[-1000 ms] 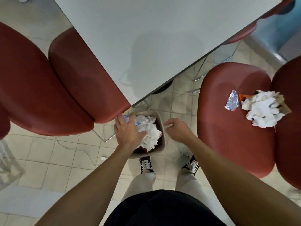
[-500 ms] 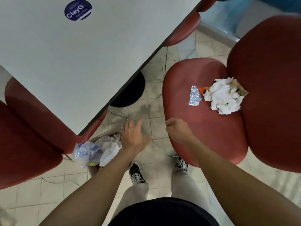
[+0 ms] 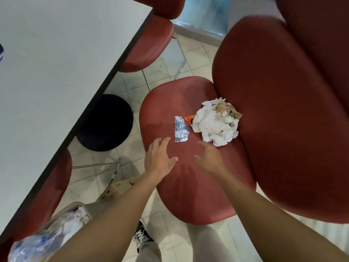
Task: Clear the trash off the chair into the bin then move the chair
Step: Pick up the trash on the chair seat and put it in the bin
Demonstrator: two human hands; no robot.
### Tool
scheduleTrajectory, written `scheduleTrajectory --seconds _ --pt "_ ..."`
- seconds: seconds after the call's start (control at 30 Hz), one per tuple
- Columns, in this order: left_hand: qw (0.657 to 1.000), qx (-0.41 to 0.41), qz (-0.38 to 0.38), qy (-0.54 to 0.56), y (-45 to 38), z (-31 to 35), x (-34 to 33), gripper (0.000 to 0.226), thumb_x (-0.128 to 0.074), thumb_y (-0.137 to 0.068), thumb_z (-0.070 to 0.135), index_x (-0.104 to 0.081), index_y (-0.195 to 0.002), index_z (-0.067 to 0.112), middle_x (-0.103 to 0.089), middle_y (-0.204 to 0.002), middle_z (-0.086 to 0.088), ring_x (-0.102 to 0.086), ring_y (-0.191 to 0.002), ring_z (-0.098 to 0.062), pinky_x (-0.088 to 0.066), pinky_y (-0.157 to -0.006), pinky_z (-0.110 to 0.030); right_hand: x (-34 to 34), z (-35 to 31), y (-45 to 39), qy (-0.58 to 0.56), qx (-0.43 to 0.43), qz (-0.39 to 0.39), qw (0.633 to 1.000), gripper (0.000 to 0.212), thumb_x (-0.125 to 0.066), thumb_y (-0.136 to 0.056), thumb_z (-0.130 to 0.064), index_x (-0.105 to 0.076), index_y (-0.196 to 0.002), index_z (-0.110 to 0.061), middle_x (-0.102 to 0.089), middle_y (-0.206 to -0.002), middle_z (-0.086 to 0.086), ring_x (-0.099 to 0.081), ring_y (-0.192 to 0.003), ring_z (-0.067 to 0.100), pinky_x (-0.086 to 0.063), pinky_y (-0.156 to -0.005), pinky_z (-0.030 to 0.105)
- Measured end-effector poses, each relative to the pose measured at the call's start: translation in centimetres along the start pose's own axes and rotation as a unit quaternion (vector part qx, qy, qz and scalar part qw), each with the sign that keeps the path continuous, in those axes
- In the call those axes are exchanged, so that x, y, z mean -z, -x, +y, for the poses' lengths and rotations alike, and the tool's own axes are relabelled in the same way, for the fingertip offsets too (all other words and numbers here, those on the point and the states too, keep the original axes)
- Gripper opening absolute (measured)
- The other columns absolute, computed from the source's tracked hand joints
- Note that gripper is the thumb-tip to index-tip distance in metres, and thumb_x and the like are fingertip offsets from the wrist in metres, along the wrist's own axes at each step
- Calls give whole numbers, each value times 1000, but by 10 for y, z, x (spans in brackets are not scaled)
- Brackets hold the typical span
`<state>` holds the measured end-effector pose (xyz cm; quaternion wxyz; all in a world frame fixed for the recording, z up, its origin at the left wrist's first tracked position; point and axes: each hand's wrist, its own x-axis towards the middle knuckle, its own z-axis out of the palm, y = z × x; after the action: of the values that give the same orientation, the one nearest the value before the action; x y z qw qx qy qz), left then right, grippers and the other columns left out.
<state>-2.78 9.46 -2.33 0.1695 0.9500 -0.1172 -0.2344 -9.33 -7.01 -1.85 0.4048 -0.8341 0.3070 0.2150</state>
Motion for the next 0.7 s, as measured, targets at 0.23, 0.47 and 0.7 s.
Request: scheduleTrajectory --seconds 0.23,0.47,0.7 --pt "999 -28 -37 -23 -82 28 -47 64 -65 -84 11 -41 -143 21 -36 -149 -4 -34 -137 -23 -35 -109 -34 34 38 -80 17 8 68 998 67 -61 -84 -25 -31 -144 -31 -36 -140 1 -52 -115 22 -48 -89 36" --pt "994 -55 -66 -64 -155 26 -86 68 -60 -88 9 -32 -148 24 -17 -159 -3 -18 -146 -25 -21 -116 -31 43 41 -154 138 107 91 980 90 -67 -85 -23 -9 -150 -41 -26 -148 12 -50 -121 27 -55 -80 39" --pt "989 -81 -32 -121 -174 -4 -117 61 -76 -78 22 -53 -134 30 -40 -150 4 -40 -134 -29 -46 -91 -43 38 47 -182 201 69 66 975 52 -51 -92 -15 -40 -141 -31 -61 -124 5 -59 -109 26 -48 -81 37"
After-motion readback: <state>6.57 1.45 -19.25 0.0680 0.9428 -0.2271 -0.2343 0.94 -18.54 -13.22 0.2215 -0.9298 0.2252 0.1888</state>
